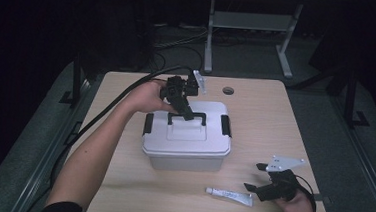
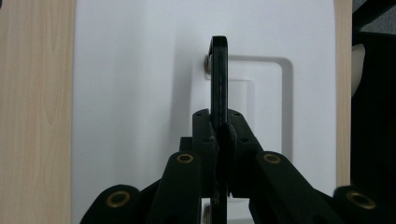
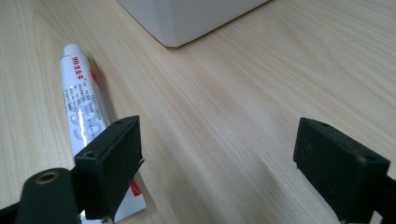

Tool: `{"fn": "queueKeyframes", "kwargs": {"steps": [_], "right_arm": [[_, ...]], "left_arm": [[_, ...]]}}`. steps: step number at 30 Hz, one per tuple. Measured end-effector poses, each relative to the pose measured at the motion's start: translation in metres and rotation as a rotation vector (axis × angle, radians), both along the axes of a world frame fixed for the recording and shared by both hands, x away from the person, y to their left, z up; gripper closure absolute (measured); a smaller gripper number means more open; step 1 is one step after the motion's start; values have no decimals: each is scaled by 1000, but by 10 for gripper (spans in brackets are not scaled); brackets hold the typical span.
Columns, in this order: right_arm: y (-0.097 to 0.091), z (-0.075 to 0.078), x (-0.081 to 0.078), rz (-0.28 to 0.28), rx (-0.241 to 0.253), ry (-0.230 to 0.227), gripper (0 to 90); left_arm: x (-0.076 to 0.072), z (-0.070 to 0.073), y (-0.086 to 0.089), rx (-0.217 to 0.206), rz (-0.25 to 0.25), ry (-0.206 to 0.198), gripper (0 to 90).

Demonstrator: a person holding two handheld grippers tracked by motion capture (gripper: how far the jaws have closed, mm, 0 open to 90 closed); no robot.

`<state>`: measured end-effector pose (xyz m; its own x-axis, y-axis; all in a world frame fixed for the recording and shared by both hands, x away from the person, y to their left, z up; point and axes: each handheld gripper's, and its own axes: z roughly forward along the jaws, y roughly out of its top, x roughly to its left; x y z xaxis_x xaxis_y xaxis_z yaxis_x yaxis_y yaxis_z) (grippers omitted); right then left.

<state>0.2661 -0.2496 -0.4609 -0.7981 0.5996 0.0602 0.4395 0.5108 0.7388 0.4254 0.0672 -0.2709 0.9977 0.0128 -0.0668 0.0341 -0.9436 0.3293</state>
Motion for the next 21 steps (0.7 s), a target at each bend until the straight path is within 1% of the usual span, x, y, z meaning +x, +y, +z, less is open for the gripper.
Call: {"fn": "queueKeyframes", "kwargs": {"steps": [5, 10, 11, 17, 18, 21], "right_arm": [[1, 0, 0, -2, 0, 4, 149], [2, 0, 0, -4, 4, 6, 149], [2, 0, -1, -4, 5, 7, 149], [2, 0, -1, -6, -1, 4, 149], [2, 0, -1, -6, 0, 4, 149], [2, 0, -1, -8, 3, 5, 149]], "left_arm": [[-1, 5, 0, 2, -4, -6, 840], [-2, 11, 0, -2, -8, -11, 841], [-2, 12, 0, -8, -5, -14, 841], [-5, 19, 1, -11, -6, -20, 840], [-6, 20, 1, -20, -2, -21, 841], [-7, 25, 4, -31, -5, -30, 841]]}}
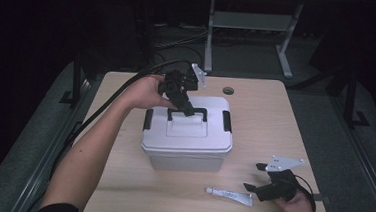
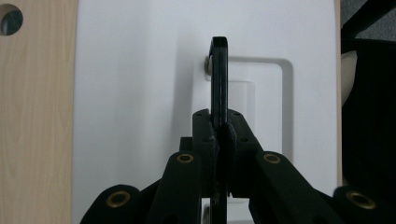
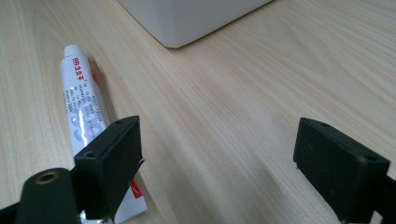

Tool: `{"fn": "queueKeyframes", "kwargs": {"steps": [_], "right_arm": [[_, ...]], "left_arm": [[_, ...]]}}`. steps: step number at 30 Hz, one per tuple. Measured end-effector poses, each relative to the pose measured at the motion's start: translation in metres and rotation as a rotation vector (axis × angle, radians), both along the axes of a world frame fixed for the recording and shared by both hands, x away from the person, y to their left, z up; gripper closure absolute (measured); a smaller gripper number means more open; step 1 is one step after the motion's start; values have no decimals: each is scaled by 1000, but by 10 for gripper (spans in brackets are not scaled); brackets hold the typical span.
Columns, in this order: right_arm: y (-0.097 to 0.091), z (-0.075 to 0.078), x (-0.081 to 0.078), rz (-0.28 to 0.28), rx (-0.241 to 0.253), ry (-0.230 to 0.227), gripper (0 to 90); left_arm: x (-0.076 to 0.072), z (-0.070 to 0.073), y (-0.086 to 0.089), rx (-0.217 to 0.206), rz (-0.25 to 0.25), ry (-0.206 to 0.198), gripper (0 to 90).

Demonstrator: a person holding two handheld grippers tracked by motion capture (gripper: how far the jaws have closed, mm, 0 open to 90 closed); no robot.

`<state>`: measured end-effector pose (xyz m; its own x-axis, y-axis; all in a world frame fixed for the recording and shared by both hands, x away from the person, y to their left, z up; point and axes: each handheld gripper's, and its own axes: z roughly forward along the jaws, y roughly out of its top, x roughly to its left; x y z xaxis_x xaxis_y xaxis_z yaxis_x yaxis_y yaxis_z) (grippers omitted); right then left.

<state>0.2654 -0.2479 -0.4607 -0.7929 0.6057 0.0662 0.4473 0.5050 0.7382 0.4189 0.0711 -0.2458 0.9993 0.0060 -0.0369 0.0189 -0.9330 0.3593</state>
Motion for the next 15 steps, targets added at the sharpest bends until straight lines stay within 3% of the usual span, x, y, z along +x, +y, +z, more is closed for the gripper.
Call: {"fn": "queueKeyframes", "kwargs": {"steps": [15], "right_arm": [[1, 0, 0, 0, -6, -2, 149]], "left_arm": [[-14, 24, 27, 8, 34, -42, 841]]}}
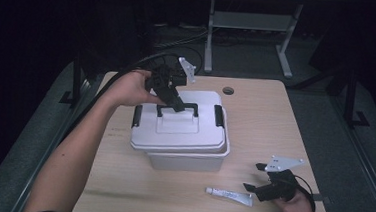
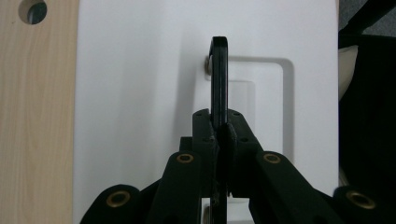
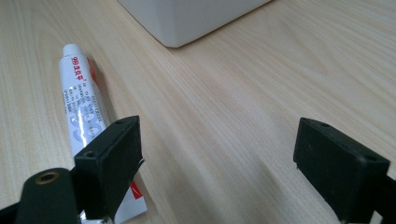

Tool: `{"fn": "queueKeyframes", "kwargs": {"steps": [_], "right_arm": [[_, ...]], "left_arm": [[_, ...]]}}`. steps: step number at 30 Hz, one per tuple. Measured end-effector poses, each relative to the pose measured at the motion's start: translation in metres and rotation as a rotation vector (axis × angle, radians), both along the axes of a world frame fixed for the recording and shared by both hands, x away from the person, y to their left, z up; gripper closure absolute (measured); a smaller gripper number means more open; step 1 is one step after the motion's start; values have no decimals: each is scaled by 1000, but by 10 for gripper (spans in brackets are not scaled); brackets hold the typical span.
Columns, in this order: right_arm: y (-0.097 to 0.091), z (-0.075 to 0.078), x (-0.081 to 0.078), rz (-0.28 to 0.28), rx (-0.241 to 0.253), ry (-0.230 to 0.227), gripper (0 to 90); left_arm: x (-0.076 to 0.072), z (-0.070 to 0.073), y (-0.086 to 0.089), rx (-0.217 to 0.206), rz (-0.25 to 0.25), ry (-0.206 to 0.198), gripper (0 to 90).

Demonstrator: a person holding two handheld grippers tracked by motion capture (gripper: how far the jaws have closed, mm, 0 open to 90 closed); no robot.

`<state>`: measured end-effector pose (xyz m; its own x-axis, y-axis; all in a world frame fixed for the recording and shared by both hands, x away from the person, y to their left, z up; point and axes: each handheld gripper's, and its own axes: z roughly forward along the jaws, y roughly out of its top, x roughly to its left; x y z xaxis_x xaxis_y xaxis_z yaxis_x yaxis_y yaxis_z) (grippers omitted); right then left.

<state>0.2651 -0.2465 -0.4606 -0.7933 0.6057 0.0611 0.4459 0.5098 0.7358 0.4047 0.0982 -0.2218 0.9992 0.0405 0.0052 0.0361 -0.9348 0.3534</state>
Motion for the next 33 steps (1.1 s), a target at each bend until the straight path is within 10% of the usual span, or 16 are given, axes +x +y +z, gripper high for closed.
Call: {"fn": "queueKeyframes", "kwargs": {"steps": [33], "right_arm": [[6, 1, -3, 0, -20, -3, 149]], "left_arm": [[-36, 17, 92, -34, 128, -30, 840]]}}
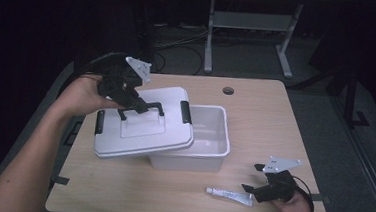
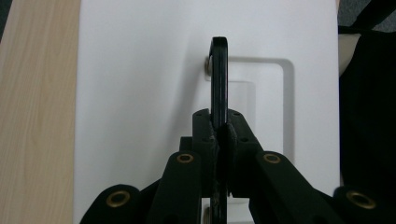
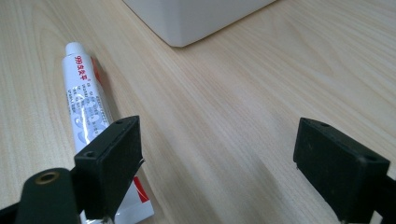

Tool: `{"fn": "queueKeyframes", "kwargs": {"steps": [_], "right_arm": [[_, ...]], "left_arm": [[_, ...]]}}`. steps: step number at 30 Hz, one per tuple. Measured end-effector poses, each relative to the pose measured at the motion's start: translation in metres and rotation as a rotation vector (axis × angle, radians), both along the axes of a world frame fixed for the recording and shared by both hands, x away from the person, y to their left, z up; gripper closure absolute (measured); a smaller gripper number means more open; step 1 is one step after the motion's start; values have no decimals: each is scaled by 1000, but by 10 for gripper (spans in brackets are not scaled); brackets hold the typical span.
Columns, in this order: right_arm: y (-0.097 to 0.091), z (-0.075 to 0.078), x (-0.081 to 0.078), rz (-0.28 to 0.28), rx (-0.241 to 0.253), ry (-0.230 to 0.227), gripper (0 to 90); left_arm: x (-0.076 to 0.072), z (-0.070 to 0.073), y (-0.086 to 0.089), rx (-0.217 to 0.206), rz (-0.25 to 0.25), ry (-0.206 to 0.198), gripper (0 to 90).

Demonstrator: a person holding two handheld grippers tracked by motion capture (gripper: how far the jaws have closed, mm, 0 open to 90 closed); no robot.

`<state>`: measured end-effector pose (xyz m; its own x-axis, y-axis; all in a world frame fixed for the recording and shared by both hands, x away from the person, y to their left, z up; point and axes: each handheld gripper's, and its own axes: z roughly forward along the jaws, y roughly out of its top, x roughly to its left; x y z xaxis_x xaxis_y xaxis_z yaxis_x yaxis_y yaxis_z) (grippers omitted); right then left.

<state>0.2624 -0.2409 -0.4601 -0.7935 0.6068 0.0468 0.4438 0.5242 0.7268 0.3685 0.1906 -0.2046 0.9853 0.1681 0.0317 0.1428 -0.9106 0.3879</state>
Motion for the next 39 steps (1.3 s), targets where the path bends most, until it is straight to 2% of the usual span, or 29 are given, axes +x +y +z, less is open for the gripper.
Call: {"fn": "queueKeyframes", "kwargs": {"steps": [19, 29, 39], "right_arm": [[4, -1, 0, 11, -17, -6, 149], [4, -1, 1, 8, -23, -7, 151], [6, -1, 0, 7, -24, -4, 150]], "left_arm": [[-22, -13, 63, -50, 95, 7, 840], [-30, -19, 82, -81, 124, -3, 840], [-36, -25, 100, -86, 152, 1, 841]]}}
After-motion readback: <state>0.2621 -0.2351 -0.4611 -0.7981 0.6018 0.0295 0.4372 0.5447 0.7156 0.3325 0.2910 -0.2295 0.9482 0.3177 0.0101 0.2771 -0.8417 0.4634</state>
